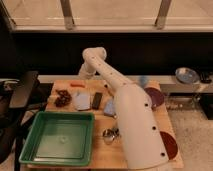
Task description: Place pepper in metal cup
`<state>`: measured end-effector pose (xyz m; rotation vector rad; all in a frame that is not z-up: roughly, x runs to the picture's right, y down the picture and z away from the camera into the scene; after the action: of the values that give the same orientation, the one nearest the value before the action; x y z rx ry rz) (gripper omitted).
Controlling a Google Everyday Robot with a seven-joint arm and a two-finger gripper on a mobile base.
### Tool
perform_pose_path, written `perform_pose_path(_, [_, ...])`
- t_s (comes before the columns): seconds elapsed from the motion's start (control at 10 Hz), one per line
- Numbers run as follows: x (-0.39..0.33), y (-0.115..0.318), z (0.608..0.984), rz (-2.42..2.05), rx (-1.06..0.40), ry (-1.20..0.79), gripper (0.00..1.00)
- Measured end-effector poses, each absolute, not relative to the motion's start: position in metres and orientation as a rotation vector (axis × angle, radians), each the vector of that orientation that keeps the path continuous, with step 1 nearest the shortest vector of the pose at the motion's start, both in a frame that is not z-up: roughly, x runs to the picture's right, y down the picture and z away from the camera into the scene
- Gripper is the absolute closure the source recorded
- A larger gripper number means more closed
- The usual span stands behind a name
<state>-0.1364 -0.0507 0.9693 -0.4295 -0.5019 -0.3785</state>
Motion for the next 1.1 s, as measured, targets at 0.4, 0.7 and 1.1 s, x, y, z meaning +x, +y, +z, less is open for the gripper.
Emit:
perform_pose_path(0.4, [-0.149,-0.046,0.977,-0.389,-0.416,-0.524,0.34])
perform_pose_path(0.7, [-0.155,-0.042,0.984,-0.403,-0.4,-0.536,0.34])
perform_pose_path(1.1, [-0.161,-0.045,0.993,-0.411,-0.398,-0.536,0.34])
